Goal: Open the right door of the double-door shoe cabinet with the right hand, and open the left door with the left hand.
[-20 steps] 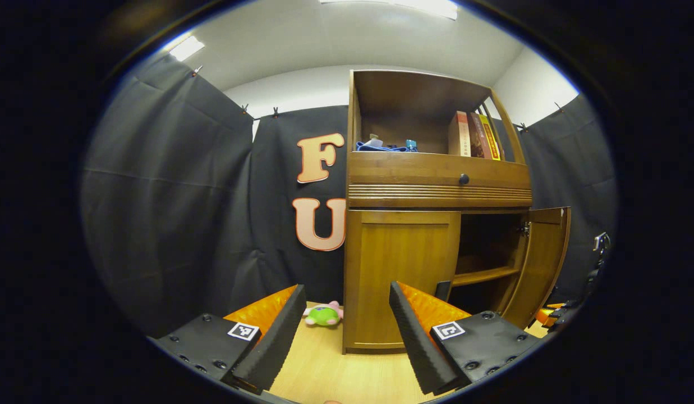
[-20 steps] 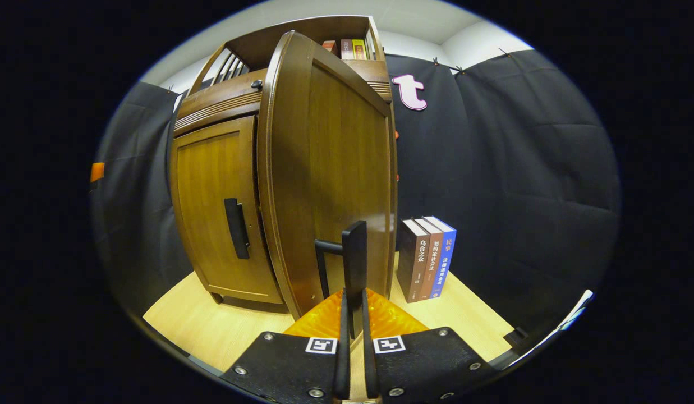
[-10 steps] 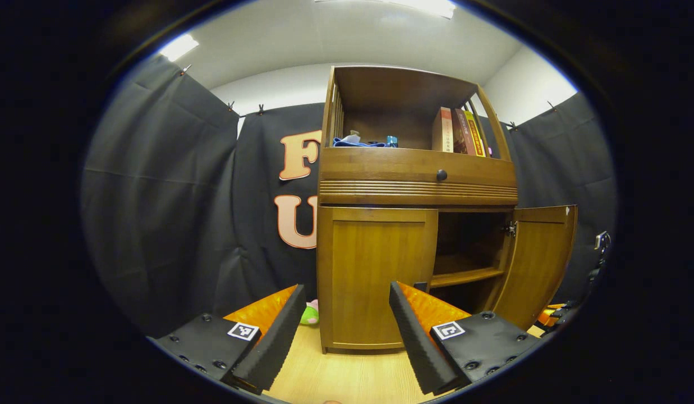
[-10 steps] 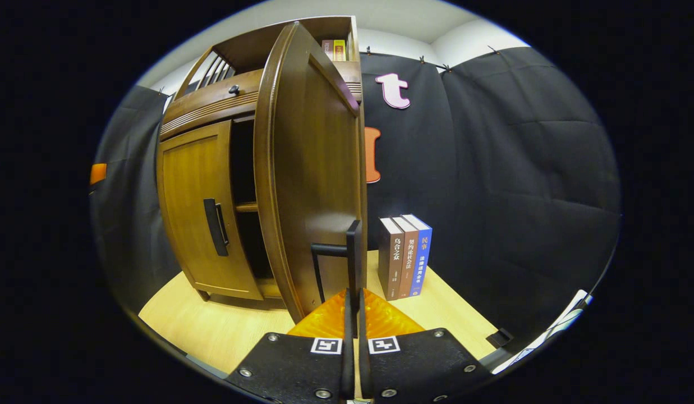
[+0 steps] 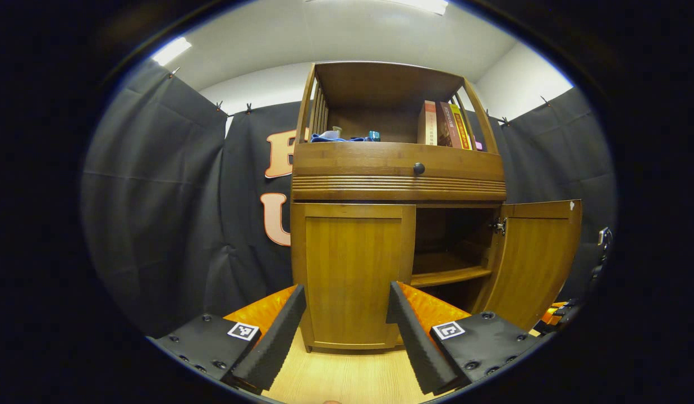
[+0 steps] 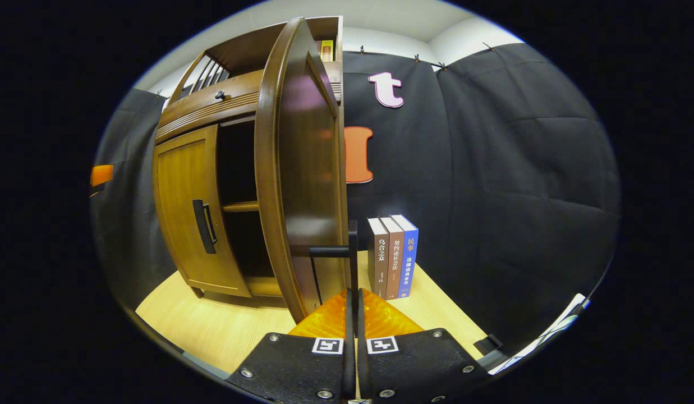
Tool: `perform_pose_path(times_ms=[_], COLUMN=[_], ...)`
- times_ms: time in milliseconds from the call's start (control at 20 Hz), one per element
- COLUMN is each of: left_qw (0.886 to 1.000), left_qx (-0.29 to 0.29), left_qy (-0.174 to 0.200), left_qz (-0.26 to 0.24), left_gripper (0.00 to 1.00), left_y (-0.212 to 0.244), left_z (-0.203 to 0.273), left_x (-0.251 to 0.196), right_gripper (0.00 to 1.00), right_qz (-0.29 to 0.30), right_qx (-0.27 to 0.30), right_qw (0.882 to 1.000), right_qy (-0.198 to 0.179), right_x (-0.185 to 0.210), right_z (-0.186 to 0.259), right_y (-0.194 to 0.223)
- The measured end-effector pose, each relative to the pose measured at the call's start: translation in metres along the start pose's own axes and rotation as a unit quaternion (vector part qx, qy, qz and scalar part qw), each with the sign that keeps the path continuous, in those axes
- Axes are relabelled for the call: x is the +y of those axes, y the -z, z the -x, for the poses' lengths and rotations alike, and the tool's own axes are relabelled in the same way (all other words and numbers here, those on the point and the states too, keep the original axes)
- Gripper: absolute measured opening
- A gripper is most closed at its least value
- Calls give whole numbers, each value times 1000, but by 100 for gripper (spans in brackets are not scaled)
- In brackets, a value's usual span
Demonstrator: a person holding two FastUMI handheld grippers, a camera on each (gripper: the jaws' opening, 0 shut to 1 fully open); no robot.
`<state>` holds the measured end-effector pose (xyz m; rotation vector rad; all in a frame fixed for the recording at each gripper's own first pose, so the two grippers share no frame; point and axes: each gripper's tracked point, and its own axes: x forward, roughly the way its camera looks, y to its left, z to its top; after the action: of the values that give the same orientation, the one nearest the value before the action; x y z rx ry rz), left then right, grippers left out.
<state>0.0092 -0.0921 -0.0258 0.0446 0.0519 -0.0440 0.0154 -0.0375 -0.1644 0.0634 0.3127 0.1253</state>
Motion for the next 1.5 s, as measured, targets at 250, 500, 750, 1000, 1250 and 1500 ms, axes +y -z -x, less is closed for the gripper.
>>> perform_pose_path(times_ms=[250,500,750,1000,1250,1500], left_qw=[1000,1000,1000,1000,1000,999], left_qx=[2,10,18,21,19,24], left_qy=[0,-5,-11,-3,10,18], left_qz=[-2,1,2,5,5,15], left_gripper=[95,95,95,95,95,95], left_y=[3,12,19,34,55,79], left_z=[-5,-6,-12,-28,-50,-81], left_x=[-25,-46,-68,-85,-97,-101], right_gripper=[1,1,11,4,7,10], right_qz=[2,-2,-5,-25,-23,-22], right_qx=[-4,-8,-5,-3,-17,-30], right_qw=[1000,999,997,997,997,999], right_qy=[-21,-45,-71,-75,-67,-32], right_x=[-15,-31,-46,-65,-73,-91], right_z=[-3,-2,-7,-4,10,26], right_y=[-2,-2,-5,-5,-12,-26])
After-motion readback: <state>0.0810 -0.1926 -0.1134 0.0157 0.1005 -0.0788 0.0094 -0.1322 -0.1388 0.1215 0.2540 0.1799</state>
